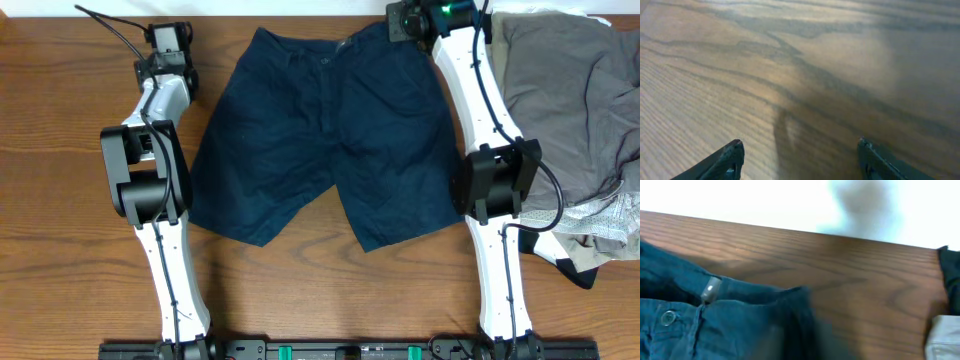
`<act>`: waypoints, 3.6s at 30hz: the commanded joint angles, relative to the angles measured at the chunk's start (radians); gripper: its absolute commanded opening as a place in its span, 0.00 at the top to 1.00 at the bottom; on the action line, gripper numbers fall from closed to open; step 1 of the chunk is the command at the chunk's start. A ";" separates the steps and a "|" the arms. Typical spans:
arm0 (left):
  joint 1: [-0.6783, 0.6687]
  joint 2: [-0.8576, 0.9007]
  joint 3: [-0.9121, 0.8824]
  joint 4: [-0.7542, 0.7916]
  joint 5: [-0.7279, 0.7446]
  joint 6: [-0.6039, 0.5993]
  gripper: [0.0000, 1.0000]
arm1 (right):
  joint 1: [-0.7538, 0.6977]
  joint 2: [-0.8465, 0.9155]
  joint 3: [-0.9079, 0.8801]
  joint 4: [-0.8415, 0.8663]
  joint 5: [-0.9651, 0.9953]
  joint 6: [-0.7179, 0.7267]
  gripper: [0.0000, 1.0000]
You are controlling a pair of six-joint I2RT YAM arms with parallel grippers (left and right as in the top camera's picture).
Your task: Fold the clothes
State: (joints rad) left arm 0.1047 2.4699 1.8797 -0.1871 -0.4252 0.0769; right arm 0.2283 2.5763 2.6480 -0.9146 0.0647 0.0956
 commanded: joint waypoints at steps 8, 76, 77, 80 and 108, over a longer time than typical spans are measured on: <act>-0.011 -0.337 -0.030 -0.220 0.172 -0.013 0.17 | -0.016 -0.175 0.002 -0.106 -0.017 0.023 0.04; -0.005 -0.578 -0.043 -0.807 0.564 -0.026 0.06 | 0.093 -0.147 -0.776 0.193 -0.132 -0.281 0.01; -0.005 -0.577 -0.047 -0.807 0.564 -0.026 0.06 | 0.095 -0.156 -0.749 0.167 -0.160 -0.262 0.01; -0.005 -0.575 -0.053 -0.807 0.564 -0.025 0.06 | 0.109 -0.191 -0.667 0.083 -0.240 -0.221 0.01; -0.057 -0.240 -0.052 -0.621 0.887 0.211 0.11 | 0.093 -0.568 -0.518 -0.115 -0.218 -0.067 0.01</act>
State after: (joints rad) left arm 0.0559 2.2307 1.8229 -0.8116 0.4313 0.2672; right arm 0.3199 2.0132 2.1208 -1.0214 -0.1658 0.0151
